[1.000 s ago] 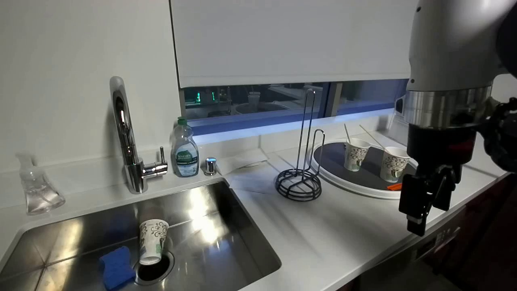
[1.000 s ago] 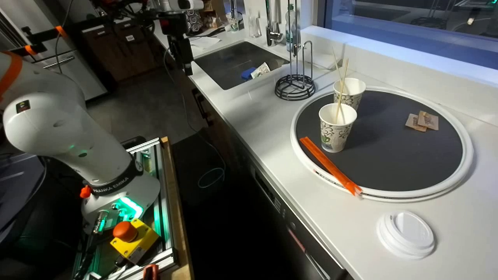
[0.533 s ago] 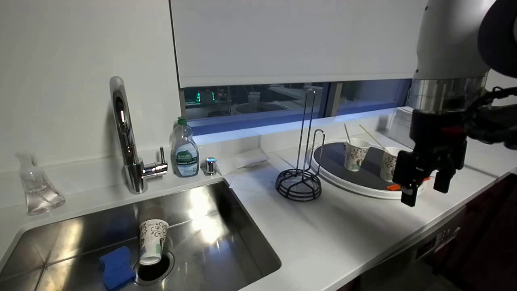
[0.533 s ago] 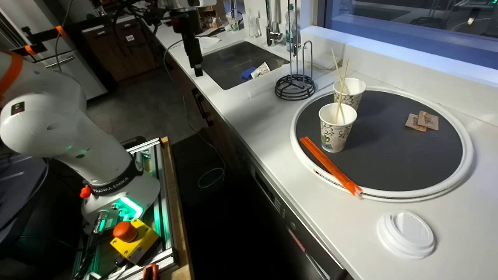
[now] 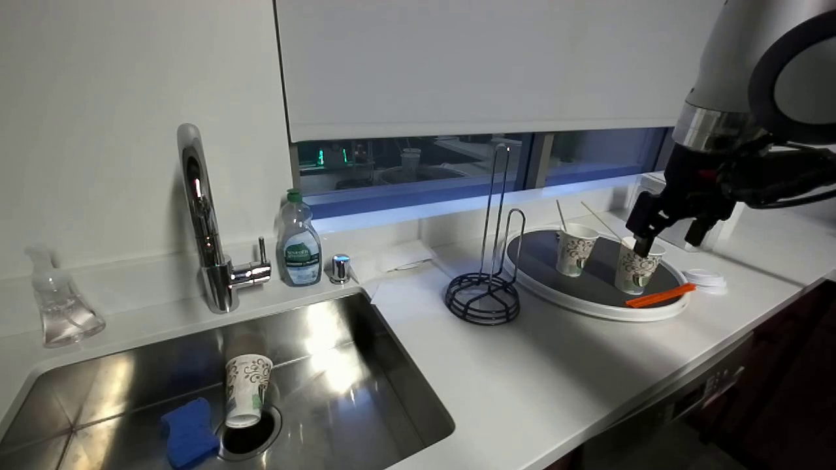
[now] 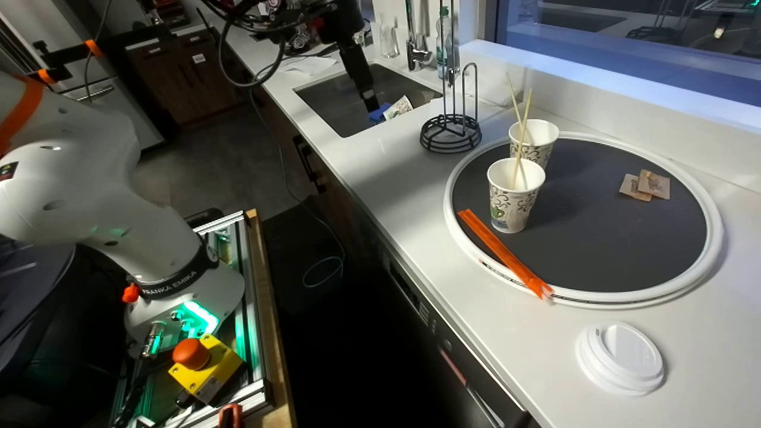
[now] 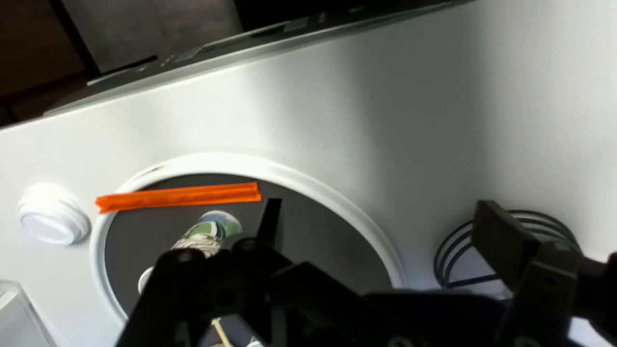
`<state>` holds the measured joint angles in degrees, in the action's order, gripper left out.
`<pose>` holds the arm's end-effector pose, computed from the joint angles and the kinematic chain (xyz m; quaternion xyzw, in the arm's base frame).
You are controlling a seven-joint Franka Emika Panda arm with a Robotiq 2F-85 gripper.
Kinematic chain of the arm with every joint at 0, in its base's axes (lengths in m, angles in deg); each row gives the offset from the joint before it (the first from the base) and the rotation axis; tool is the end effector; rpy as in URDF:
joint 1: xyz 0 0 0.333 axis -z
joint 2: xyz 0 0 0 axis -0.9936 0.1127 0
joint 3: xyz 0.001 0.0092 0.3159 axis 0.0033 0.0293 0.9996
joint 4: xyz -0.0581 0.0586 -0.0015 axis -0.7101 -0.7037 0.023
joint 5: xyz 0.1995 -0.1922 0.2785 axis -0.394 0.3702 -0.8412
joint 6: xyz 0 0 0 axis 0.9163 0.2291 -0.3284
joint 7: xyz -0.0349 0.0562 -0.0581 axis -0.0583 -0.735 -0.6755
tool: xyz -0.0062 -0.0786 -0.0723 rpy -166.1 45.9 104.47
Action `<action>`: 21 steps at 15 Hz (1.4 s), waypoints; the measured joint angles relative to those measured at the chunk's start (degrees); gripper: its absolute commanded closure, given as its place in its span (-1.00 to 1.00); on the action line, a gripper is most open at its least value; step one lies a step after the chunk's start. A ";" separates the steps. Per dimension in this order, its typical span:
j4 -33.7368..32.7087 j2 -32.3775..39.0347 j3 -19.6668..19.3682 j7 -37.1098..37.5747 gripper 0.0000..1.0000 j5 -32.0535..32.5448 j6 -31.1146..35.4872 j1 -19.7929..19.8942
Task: Move the chopstick in the right cup to the tray, and then close the cup
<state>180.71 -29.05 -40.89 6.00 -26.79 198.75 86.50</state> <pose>0.4025 0.0481 0.4373 0.9904 -0.0715 0.0833 0.0840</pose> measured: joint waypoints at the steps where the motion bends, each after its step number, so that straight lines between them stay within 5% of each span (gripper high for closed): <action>1: -0.28 1.03 -0.10 -0.33 -1.00 2.02 1.55 0.59; 10: -1.74 4.46 0.13 0.48 -1.00 7.51 5.06 1.37; 15: -2.72 6.65 -0.83 6.36 -1.00 18.75 12.41 7.49; 21: -6.52 14.23 -4.71 3.17 -1.00 21.32 22.21 9.48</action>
<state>174.18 -14.83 -45.60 9.17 -5.47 220.95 95.99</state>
